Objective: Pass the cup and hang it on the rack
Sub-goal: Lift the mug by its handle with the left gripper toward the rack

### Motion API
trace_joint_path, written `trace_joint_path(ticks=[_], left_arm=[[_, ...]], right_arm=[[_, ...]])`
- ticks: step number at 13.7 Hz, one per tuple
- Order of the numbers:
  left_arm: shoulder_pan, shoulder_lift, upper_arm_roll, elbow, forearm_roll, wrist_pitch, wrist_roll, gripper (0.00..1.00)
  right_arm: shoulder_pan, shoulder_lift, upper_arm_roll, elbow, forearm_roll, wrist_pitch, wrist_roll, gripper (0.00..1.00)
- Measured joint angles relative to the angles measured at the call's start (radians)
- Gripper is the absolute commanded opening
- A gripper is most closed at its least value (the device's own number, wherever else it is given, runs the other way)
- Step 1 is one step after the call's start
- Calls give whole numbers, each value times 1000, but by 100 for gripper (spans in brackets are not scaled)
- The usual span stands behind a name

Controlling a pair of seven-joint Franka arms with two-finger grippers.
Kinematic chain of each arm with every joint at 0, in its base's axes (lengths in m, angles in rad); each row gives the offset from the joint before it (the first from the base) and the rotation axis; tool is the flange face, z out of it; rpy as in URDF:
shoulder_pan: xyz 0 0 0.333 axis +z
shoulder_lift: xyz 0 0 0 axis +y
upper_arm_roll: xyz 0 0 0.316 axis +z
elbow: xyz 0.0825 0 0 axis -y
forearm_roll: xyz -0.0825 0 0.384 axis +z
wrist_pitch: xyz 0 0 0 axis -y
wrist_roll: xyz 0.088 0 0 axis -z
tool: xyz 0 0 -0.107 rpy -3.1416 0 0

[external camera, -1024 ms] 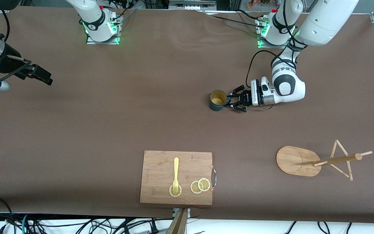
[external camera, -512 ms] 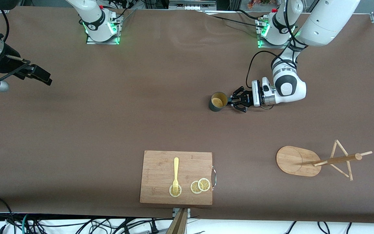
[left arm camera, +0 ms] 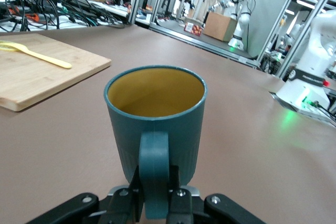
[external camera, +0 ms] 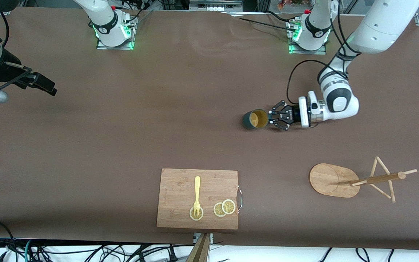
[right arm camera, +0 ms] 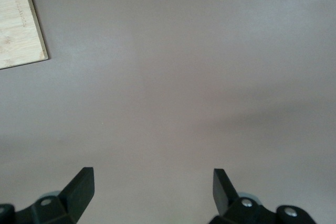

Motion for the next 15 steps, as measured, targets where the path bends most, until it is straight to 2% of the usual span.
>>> trace_joint_path(ticks=[2,4,10,12,15], left_arm=[[60,-39,14,44,187,-7,-111,0],[127,-77,20,69,303,-54,-222,0],[341,-89,29,83,456,-147,-435,0],[383,-89,28,132,498,-202,-581,0],[417,-92,28,256,566,-309,-825,0]], right_arm=[[0,0,0,0,0,0,0,100],[0,0,0,0,0,0,0,100],[-1,0,-4,0,0,0,0,100],[-1,1,-4,0,0,0,1,100],[-1,1,-4,0,0,0,1,100]])
